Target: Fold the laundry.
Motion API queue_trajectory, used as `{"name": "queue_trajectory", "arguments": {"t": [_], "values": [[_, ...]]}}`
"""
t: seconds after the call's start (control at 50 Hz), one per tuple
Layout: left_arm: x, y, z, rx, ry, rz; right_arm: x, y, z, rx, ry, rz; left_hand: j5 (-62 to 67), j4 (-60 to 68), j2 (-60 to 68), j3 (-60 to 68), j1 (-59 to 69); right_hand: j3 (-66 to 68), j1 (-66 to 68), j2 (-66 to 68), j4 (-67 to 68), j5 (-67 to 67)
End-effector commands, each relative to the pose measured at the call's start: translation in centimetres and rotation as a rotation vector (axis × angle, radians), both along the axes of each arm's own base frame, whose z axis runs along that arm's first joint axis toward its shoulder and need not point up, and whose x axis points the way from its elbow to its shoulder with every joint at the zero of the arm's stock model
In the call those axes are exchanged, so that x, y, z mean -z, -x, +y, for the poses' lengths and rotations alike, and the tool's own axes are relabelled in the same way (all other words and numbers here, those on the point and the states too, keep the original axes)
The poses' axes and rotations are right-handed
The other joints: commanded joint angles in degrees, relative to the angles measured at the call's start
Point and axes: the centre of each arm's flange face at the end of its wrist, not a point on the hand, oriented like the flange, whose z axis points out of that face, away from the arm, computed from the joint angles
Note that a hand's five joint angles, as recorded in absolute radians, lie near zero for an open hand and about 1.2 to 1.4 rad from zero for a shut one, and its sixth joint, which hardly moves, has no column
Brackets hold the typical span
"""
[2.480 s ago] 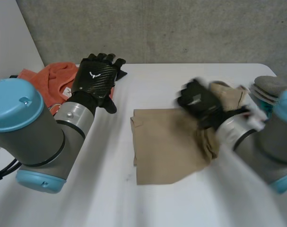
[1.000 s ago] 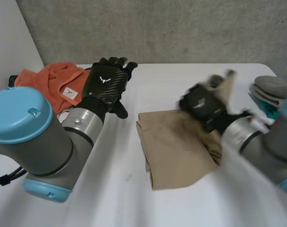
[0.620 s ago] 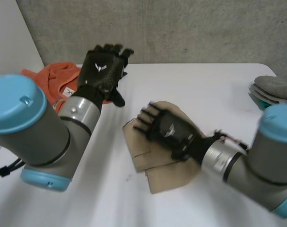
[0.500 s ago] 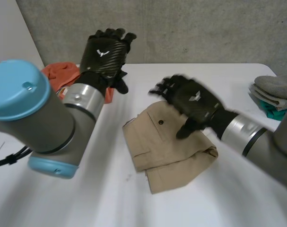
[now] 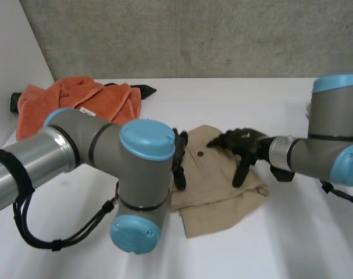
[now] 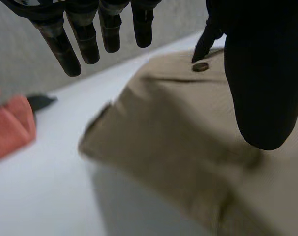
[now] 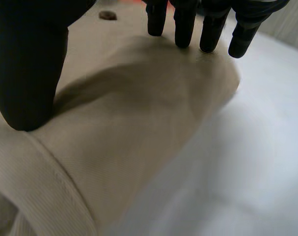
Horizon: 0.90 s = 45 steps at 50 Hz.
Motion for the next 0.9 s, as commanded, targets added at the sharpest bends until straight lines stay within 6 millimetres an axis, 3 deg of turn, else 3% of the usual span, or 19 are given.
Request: {"name": "queue_trajectory", "arguments": {"t": [0.02, 0.08, 0.22, 0.3, 0.32, 0.42, 0.52, 0.62, 0.76, 0.9], "values": [[2.5, -0.4, 0.2, 0.007, -0.073, -0.050, 3.0, 0.6, -0.4, 0.004, 0.143, 0.156, -1.62, -0.60, -0.84, -1.27, -0.08, -1.82, -1.62, -1.55, -2.18, -2.85], [2.6, -0.6, 0.3, 0.010, -0.090, -0.070, 2.6, 0.7, -0.3, 0.014, 0.195, 0.136, -0.78, 0.24, 0.00, -0.43, 0.76, -1.82, -1.62, -1.55, -2.18, -2.85], [0.4, 0.1, 0.2, 0.049, -0.073, -0.040, -1.7, 0.9, 0.3, 0.034, 0.359, 0.077, 0.40, 1.42, 1.18, 0.75, 1.94, -1.82, -1.62, -1.55, -2.18, -2.85], [-4.8, 0.1, -0.8, 0.080, 0.021, 0.058, -2.9, 1.4, 1.5, 0.049, 0.420, 0.056, 0.40, 1.42, 1.18, 0.75, 1.94, -1.82, -1.62, -1.55, -2.18, -2.85], [-6.9, -0.4, -1.5, 0.088, 0.063, 0.086, -3.0, 1.6, 1.8, 0.050, 0.423, 0.053, 0.23, 1.26, 1.01, 0.58, 1.77, -1.82, -1.62, -1.55, -2.18, -2.85], [-10.9, -1.3, -3.1, 0.160, 0.166, 0.123, -3.7, 2.4, 4.4, 0.035, 0.453, 0.042, 0.23, 1.26, 1.01, 0.58, 1.77, -1.82, -1.62, -1.55, -2.18, -2.85], [-13.0, -0.1, -2.7, 0.354, 0.226, 0.166, -2.2, 2.8, 8.5, -0.060, 0.414, 0.015, 0.40, 1.43, 1.18, 0.75, 1.94, -1.82, -1.62, -1.55, -2.18, -2.85], [-13.3, 0.8, -1.4, 0.518, 0.203, 0.194, 0.0, 3.3, 11.3, -0.148, 0.370, -0.008, 0.57, 1.59, 1.35, 0.92, 2.10, -1.82, -1.62, -1.55, -2.18, -2.85], [-12.8, 1.1, -0.6, 0.600, 0.162, 0.199, 2.0, 4.5, 11.2, -0.152, 0.452, -0.002, 0.57, 1.59, 1.35, 0.92, 2.10, -1.82, -1.62, -1.55, -2.18, -2.85], [-12.5, 1.1, -0.5, 0.597, 0.152, 0.197, 4.7, 4.3, 9.8, -0.147, 0.479, 0.006, 0.40, 1.42, 1.18, 0.75, 1.94, -1.82, -1.62, -1.55, -2.18, -2.85]]}}
